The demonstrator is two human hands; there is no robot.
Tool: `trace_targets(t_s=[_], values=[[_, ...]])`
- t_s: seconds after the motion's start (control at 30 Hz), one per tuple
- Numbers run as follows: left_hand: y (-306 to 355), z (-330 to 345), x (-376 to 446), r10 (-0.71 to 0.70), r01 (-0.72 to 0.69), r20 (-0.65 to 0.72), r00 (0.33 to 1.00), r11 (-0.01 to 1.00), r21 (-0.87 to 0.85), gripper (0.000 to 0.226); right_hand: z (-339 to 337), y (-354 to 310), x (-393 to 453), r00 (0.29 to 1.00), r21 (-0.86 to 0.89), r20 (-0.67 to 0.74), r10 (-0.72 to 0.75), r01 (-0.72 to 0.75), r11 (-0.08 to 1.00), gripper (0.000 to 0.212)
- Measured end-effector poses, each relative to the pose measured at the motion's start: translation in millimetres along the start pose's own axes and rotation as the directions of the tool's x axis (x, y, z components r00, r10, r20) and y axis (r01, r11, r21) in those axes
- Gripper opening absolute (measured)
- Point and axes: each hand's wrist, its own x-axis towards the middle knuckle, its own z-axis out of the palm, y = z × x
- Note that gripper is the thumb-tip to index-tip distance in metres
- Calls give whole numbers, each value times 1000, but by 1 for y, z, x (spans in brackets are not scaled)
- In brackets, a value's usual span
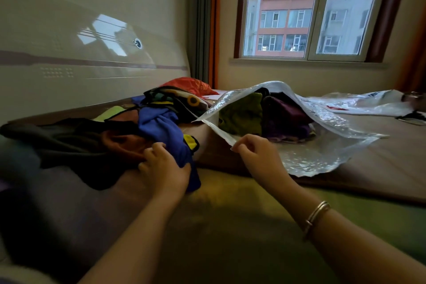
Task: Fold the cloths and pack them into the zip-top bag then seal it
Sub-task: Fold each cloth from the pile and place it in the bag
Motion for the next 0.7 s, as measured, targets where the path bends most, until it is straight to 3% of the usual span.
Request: trace_targets(t_s=[0.1,0.17,0.3,0.43,0.53,0.6,0.7], values=[[-6,-5,0,-36,68,127,991,963,-262,34,-1,-10,-14,999,58,10,46,-47,997,18],[-2,-14,-2,-21,70,144,989,934,-350,20,-3,-15,-25,993,92,62,101,-107,990,20],[15,-35,-9,23,141,297,955,844,-518,18,-10,-17,-43,953,261,169,252,-290,921,21],[36,-53,-39,173,173,529,831,824,-540,20,-23,-11,-47,866,467,257,428,-499,730,24],[53,-56,-69,339,118,659,671,829,-547,15,-28,0,-54,769,469,415,486,-638,610,44],[57,-50,-80,367,84,729,578,861,-501,20,-30,10,-59,731,469,492,473,-680,563,51],[58,-43,-82,325,-19,759,564,924,-382,22,-32,13,-61,733,378,520,438,-658,651,27]])
